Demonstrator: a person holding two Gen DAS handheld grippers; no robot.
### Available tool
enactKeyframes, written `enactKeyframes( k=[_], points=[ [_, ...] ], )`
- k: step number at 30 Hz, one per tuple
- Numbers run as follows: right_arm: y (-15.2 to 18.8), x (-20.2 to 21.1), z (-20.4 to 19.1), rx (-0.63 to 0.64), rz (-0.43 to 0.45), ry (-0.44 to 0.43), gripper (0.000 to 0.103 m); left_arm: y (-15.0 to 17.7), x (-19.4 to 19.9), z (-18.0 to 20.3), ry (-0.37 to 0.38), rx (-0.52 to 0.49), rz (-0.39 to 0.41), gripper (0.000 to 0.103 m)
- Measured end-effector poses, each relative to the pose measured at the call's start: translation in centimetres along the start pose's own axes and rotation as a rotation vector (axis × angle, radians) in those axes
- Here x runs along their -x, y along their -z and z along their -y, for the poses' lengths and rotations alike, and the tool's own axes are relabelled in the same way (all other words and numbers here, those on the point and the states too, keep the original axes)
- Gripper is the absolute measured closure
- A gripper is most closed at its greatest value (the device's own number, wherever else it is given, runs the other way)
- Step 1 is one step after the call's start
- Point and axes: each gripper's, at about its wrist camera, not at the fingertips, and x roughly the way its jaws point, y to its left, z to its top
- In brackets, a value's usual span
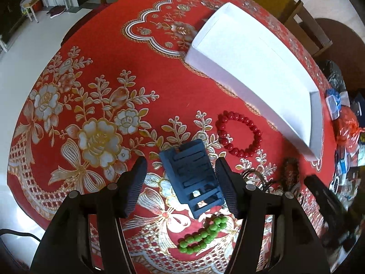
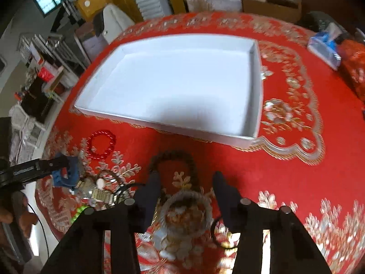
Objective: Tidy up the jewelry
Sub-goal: 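Grasp the blue slotted holder with the left tool while the right tool grasps the dark bead bracelet, then carry both into the white tray and open both tools to release them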
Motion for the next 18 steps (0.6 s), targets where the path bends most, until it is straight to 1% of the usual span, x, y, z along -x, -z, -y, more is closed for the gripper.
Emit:
enactKeyframes(
  k=[1, 2, 3, 4, 5, 6, 7, 10, 11, 14, 18],
  points=[
    [-0.3, -0.5, -0.1, 0.015, -0.011, 0.008, 0.067, -0.1, -0.1, 0.0, 0.003, -0.008, -0.002, 0.043],
    [-0.6, -1.0, -0.2, 0.033, -0.023, 0.016, 0.070, -0.2, -0.1, 0.0, 0.007, -0.016, -0.003, 0.047],
    [-0.8, -1.5, -0.4, 0.054, -0.036, 0.022, 0.075, -0.3, 0.0, 0.1, 0.016, -0.027, -0.003, 0.051],
    [-1.0, -2.1, -0.6, 0.079, -0.046, 0.027, 0.081, -0.3, 0.0, 0.2, 0.021, -0.040, -0.001, 0.058],
    [-1.0, -2.6, -0.8, 0.102, -0.055, 0.040, 0.086, -0.4, 0.1, 0.5, 0.020, -0.053, 0.002, 0.067],
    [-1.0, -3.1, -0.8, 0.113, -0.064, 0.052, 0.093, -0.5, 0.1, 0.8, 0.008, -0.075, 0.004, 0.068],
    [-1.0, -3.0, -0.8, 0.122, -0.040, 0.064, 0.095, -0.5, 0.1, 1.1, 0.003, -0.096, 0.003, 0.068],
    [-0.9, -3.1, -0.6, 0.112, -0.032, 0.045, 0.095, -0.7, 0.0, 1.4, 0.008, -0.120, 0.003, 0.072],
    [-0.9, -3.0, -0.5, 0.104, -0.027, 0.039, 0.095, -0.7, 0.1, 1.3, -0.001, -0.124, 0.006, 0.073],
    [-0.7, -1.4, -0.6, 0.073, 0.022, -0.018, 0.095, -0.9, 0.8, 1.2, -0.003, -0.132, 0.019, 0.075],
    [-1.5, 1.2, -0.8, 0.060, 0.068, -0.058, 0.095, -1.6, 2.8, 1.3, 0.008, -0.139, 0.064, 0.075]
  ],
)
